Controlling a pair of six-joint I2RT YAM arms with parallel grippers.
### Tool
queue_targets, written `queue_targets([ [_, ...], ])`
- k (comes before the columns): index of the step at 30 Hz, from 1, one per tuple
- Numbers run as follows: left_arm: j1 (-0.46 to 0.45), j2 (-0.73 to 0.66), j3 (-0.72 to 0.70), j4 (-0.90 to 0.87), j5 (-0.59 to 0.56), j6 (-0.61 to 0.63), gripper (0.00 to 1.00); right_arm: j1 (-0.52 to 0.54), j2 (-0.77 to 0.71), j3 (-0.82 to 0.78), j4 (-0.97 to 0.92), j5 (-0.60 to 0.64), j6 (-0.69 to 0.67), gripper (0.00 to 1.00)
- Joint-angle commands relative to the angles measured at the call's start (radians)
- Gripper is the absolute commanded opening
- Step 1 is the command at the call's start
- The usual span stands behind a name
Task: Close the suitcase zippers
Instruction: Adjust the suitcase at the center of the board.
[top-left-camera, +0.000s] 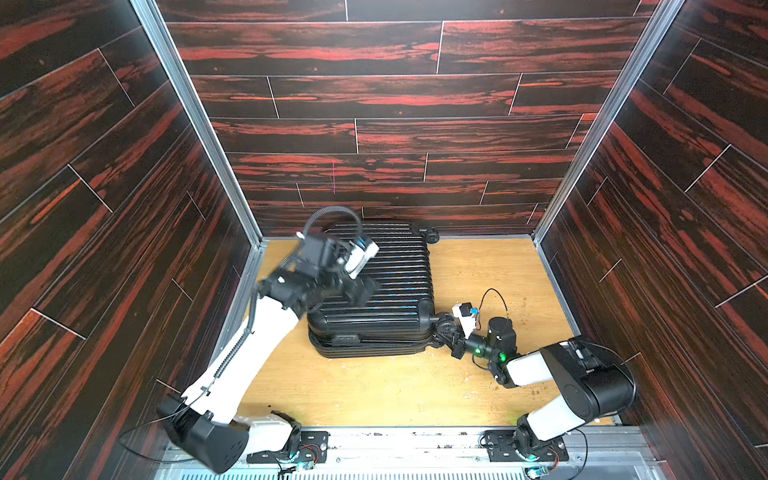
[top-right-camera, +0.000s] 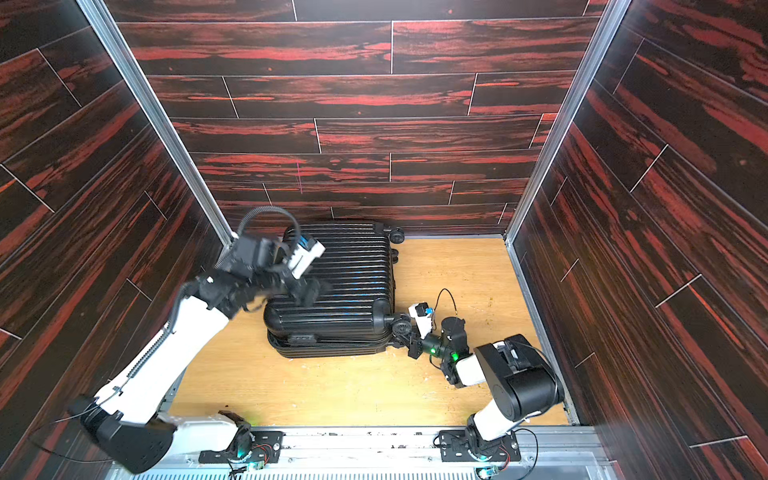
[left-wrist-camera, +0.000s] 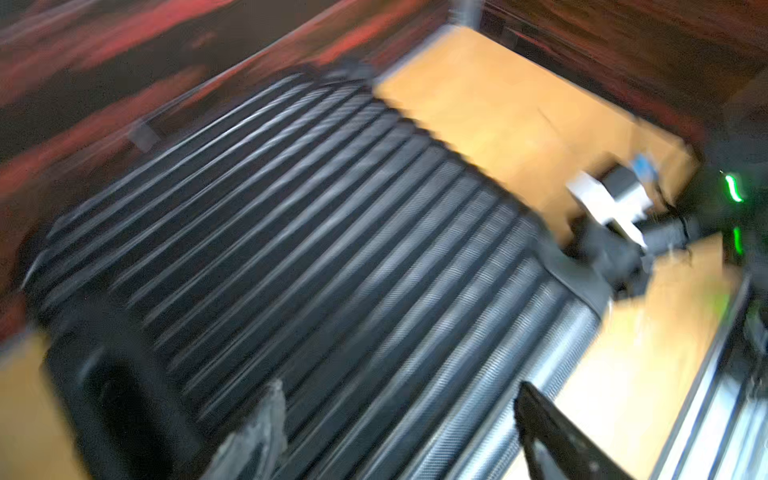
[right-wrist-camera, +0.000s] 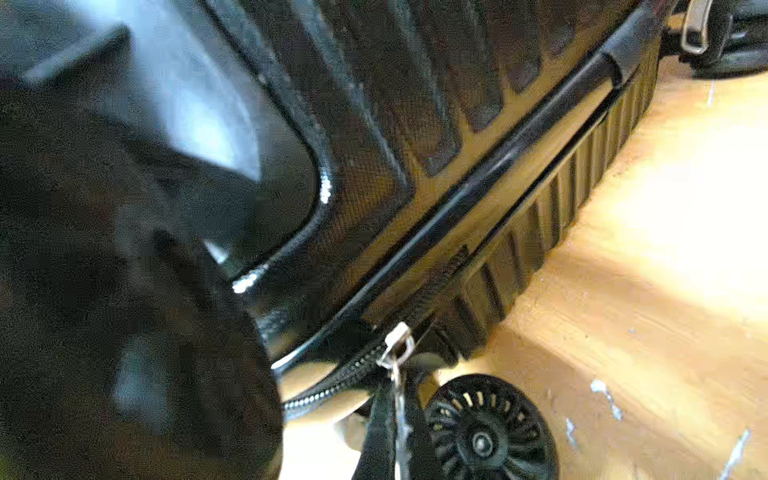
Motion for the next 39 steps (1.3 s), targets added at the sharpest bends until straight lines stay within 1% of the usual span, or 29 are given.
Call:
queue_targets([
  [1, -0.088, 0.023, -0.064, 0.017, 0.007, 0.241, 0.91, 0.008, -0.046, 0.005, -0.084, -0.016, 0.033, 0.0],
  [4, -0.157, 0.067, -0.069, -0.035, -0.022, 0.32, 0.92, 0.008, -0.078, 0.008, -0.14, -0.022, 0.042, 0.0],
  [7, -0.204, 0.107, -0.068, -0.064, -0.038, 0.365, 0.92, 0.008, -0.106, 0.016, -0.2, -0.032, 0.048, 0.0],
  [10, -0.234, 0.135, -0.064, -0.074, -0.067, 0.385, 0.93, 0.008, -0.124, 0.024, -0.238, -0.055, 0.063, 0.0],
  [13, -0.257, 0.156, -0.075, -0.035, -0.136, 0.379, 0.93, 0.008, -0.142, 0.015, -0.246, -0.072, 0.09, 0.0],
  [15, -0.276, 0.165, -0.094, 0.032, -0.234, 0.354, 0.92, 0.008, -0.154, 0.005, -0.25, -0.076, 0.11, 0.0],
  [18, -0.289, 0.171, -0.112, 0.109, -0.351, 0.325, 0.92, 0.008, -0.175, -0.02, -0.243, -0.079, 0.139, 0.0],
  [21, -0.296, 0.168, -0.13, 0.226, -0.453, 0.284, 0.92, 0.011, -0.198, -0.05, -0.213, -0.09, 0.177, 0.0],
  [24, -0.298, 0.166, -0.142, 0.294, -0.513, 0.243, 0.91, 0.03, -0.216, -0.074, -0.187, -0.075, 0.201, 0.0],
  [27, -0.299, 0.167, -0.157, 0.336, -0.538, 0.223, 0.91, 0.058, -0.236, -0.083, -0.185, -0.045, 0.216, 0.0],
  [30, -0.299, 0.174, -0.167, 0.364, -0.565, 0.202, 0.91, 0.084, -0.235, -0.093, -0.159, -0.026, 0.246, 0.0],
  [35, -0.299, 0.194, -0.168, 0.399, -0.634, 0.147, 0.91, 0.116, -0.241, -0.138, -0.059, 0.012, 0.3, 0.0],
  [39, -0.299, 0.22, -0.166, 0.421, -0.69, 0.115, 0.91, 0.142, -0.248, -0.152, -0.038, 0.034, 0.311, 0.0],
])
